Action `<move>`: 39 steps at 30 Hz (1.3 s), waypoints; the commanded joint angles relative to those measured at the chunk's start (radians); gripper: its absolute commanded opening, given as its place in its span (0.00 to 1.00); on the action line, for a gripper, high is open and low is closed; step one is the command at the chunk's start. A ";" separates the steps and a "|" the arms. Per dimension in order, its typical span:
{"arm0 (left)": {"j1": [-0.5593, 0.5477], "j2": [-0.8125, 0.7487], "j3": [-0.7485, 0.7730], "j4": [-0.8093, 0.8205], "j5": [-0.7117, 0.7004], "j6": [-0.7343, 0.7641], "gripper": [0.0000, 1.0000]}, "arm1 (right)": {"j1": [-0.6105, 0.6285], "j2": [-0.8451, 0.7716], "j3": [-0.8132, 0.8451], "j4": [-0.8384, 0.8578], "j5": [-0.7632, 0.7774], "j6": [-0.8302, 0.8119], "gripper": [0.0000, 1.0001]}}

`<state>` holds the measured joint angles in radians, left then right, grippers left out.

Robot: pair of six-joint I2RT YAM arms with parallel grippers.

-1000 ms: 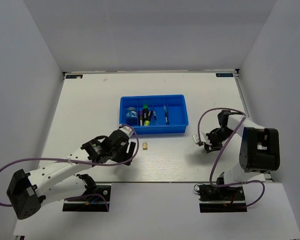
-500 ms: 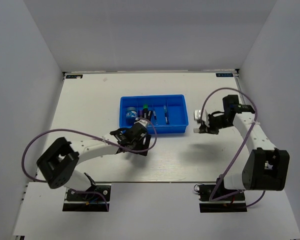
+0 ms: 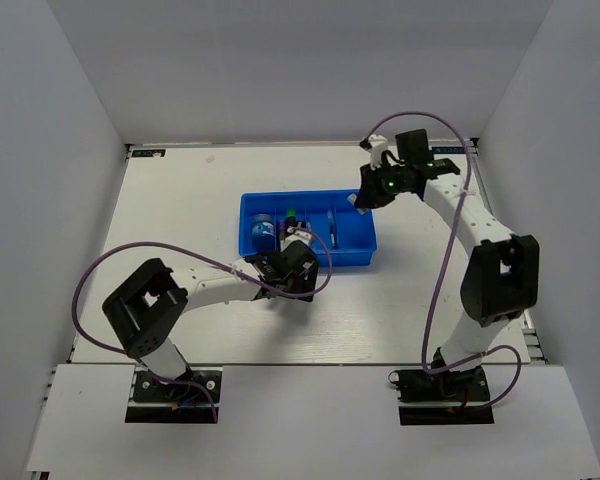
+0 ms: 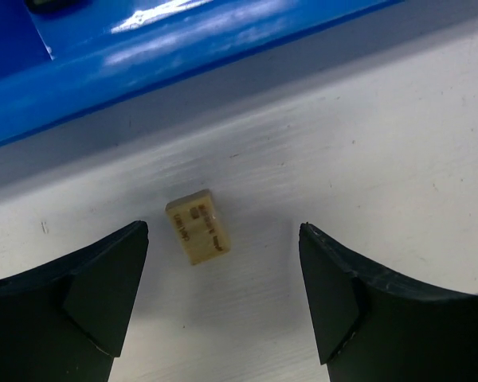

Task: Sort the stationery into containers
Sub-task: Place the stationery in the storage box, then pick up the stationery from the center of the board.

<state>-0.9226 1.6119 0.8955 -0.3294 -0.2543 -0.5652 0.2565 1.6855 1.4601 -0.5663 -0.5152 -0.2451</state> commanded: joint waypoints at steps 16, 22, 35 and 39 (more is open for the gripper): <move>-0.055 0.103 0.111 -0.085 -0.214 -0.096 0.82 | 0.061 0.034 0.011 -0.020 0.126 0.110 0.55; -0.055 0.131 0.129 -0.089 -0.214 -0.114 0.73 | 0.050 -0.038 -0.050 0.005 0.081 0.144 0.55; -0.064 0.103 0.062 -0.091 -0.209 -0.167 0.20 | 0.029 -0.195 -0.201 0.054 0.038 0.159 0.55; -0.090 0.059 0.074 -0.111 -0.217 -0.141 0.08 | 0.015 -0.234 -0.230 0.046 0.032 0.155 0.60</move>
<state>-0.9882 1.7271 0.9768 -0.3969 -0.4614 -0.7204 0.2829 1.5009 1.2469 -0.5423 -0.4557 -0.0963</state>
